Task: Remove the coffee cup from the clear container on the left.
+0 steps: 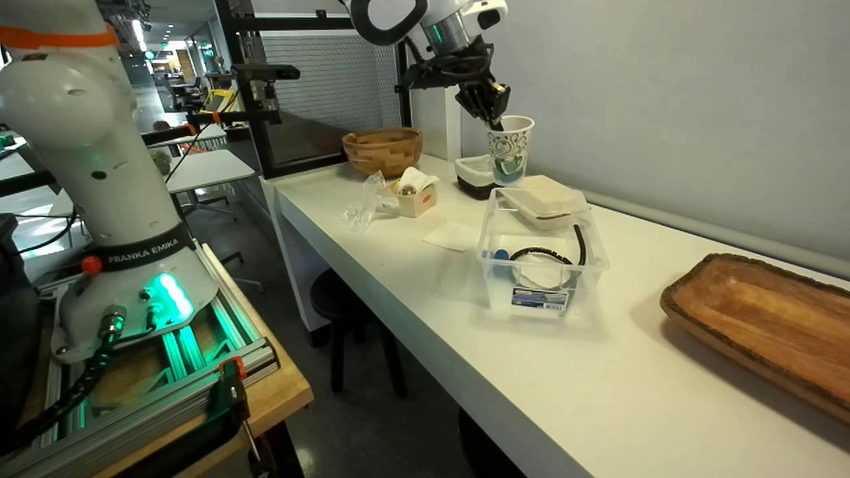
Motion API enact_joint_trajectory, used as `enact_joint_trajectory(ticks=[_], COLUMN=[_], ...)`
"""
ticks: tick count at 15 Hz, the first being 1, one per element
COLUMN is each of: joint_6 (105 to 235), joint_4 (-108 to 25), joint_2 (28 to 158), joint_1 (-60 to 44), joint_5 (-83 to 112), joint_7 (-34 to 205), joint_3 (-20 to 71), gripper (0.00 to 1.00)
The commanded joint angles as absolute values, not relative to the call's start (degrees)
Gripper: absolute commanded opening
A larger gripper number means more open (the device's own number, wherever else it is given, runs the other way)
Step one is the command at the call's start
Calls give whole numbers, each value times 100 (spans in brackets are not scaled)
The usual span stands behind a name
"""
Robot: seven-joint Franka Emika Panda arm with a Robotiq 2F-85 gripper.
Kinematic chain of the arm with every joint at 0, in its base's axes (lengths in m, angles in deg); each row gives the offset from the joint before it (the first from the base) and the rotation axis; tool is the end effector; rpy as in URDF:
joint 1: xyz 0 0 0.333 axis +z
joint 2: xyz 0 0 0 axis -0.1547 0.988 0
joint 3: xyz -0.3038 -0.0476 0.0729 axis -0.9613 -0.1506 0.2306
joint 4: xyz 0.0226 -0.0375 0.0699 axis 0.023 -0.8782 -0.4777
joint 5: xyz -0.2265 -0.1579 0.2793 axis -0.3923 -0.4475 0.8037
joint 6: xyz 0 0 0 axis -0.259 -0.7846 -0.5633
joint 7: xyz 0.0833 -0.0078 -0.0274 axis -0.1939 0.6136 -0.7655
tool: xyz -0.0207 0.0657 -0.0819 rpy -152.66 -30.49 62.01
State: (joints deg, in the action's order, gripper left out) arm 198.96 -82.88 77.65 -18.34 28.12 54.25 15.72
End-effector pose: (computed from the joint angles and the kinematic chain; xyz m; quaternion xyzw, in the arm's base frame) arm 0.4987 -0.2233 0.3833 0.9671 -0.0465 0.2420 0.0635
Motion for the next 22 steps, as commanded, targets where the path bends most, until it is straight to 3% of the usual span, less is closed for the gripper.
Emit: enact_joint_trajectory(ticks=[1,4,5,13,22], joint_6=[20301,20390,20288,20257,19834], joint_4=[-8961,-9306,-8919,-9116,-7689], joint_2=[7142,6872,7175,6970,8032], joint_1=[-1488,-976,-1235,-798,503], joint_5=[3214,3965,3486,4185,6109], joint_7=[4609,3715,4437,3723,1210], joint_3=[1946,2181,2138,2097,2237], gripper=[1,1,4,1,1])
